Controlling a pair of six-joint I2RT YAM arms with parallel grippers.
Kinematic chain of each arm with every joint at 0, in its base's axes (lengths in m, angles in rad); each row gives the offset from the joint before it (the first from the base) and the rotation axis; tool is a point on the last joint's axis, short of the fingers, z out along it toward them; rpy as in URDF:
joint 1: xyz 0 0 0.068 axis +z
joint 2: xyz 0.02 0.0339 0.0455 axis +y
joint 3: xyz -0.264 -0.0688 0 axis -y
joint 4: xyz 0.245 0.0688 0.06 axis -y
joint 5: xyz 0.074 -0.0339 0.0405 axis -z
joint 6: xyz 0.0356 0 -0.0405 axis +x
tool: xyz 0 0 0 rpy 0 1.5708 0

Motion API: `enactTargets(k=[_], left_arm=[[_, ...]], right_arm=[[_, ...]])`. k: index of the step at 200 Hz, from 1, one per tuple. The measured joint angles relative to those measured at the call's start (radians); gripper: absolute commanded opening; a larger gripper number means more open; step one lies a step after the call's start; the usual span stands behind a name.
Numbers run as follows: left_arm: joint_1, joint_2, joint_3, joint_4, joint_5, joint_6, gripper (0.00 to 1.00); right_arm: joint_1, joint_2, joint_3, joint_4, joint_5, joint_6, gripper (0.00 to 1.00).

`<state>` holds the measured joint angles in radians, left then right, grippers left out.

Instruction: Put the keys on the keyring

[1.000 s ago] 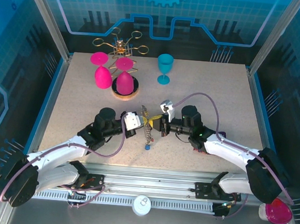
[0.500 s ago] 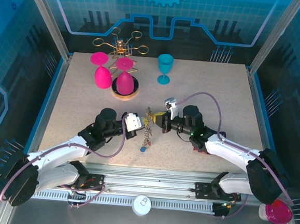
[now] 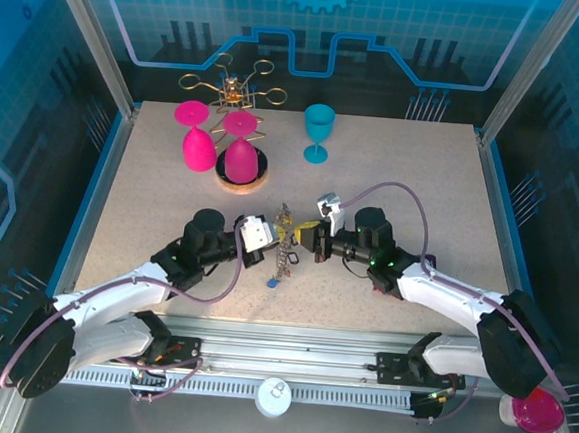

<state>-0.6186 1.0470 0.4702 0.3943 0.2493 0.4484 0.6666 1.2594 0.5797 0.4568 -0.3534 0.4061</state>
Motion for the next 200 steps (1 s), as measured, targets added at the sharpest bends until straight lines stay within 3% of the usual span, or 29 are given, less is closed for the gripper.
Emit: enactTargets(k=[73, 200], left_arm=[[-0.070, 0.022, -0.089, 0.093, -0.112, -0.207, 0.00], [-0.144, 0.192, -0.249, 0.523, -0.118, -0.179, 0.00]], right_arm=[[-0.007, -0.057, -0.013, -0.080, -0.025, -0.078, 0.00], [-0.029, -0.056, -0.014, -0.287, -0.130, -0.156, 0.00]])
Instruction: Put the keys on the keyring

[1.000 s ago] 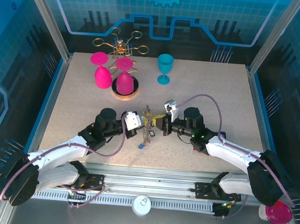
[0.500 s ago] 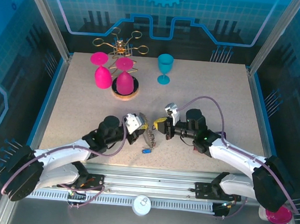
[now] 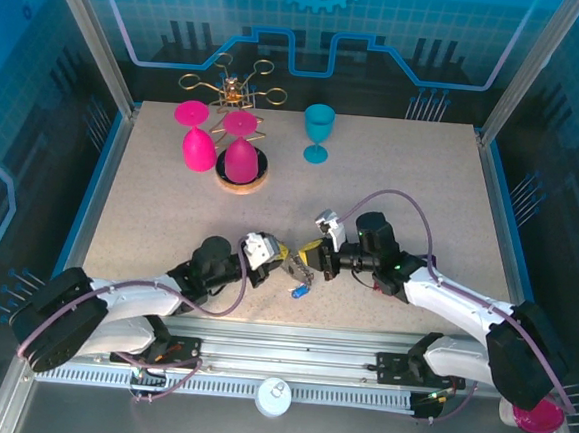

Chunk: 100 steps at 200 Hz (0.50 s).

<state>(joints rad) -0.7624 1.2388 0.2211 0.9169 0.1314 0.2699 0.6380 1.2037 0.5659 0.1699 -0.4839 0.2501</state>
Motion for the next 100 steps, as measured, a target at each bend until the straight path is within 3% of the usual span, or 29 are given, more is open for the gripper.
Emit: enactTargets(k=[42, 100], left_arm=[[-0.013, 0.069, -0.040, 0.165, -0.009, 0.005, 0.00], [-0.013, 0.073, -0.047, 0.180, -0.023, 0.028, 0.00]], right_arm=[[-0.003, 0.025, -0.003, 0.010, -0.026, 0.005, 0.00], [-0.005, 0.052, -0.003, 0.059, -0.072, 0.031, 0.00]])
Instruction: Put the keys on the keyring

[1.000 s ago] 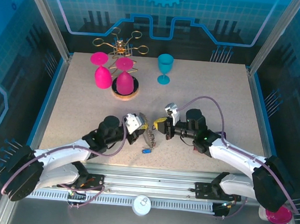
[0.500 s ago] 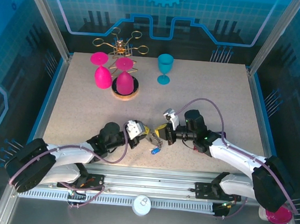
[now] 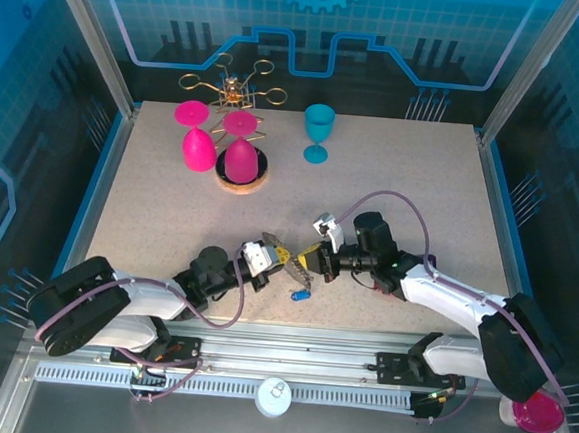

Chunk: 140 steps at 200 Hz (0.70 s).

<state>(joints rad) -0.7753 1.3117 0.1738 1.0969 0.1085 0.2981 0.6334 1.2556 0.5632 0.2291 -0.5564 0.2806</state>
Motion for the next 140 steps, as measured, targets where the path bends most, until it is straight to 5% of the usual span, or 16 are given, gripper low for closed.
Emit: enactTargets(k=[140], left_arm=[[0.000, -0.017, 0.000, -0.026, -0.008, 0.019, 0.00]], right_arm=[[0.000, 0.051, 0.001, 0.094, -0.013, 0.045, 0.00]])
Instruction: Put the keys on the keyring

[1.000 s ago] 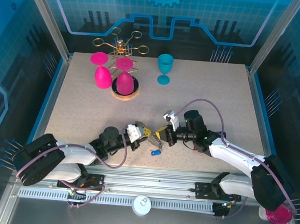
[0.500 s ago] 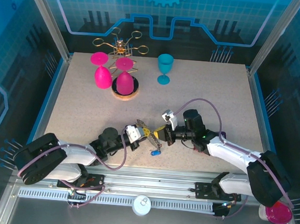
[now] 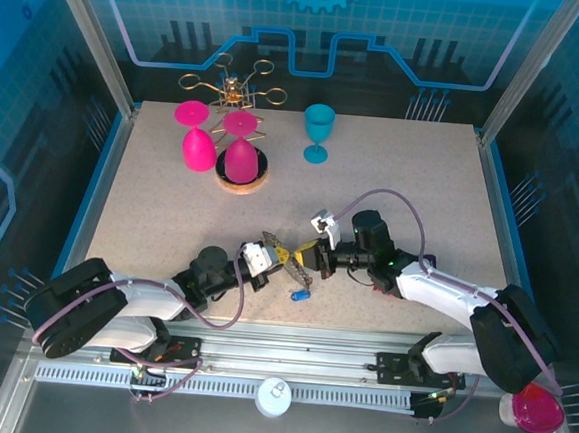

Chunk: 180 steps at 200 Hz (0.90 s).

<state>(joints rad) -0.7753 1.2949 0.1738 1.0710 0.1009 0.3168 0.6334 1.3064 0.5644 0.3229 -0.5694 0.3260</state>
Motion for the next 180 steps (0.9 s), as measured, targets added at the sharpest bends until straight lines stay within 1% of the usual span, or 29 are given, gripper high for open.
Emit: enactTargets(k=[156, 180], left_arm=[[0.001, 0.000, 0.000, -0.003, -0.011, 0.000, 0.00], [0.007, 0.000, 0.000, -0.004, -0.011, 0.002, 0.00]], right_arm=[[0.000, 0.043, 0.033, 0.014, 0.042, 0.042, 0.00], [0.003, 0.082, 0.060, 0.024, 0.045, 0.058, 0.00]])
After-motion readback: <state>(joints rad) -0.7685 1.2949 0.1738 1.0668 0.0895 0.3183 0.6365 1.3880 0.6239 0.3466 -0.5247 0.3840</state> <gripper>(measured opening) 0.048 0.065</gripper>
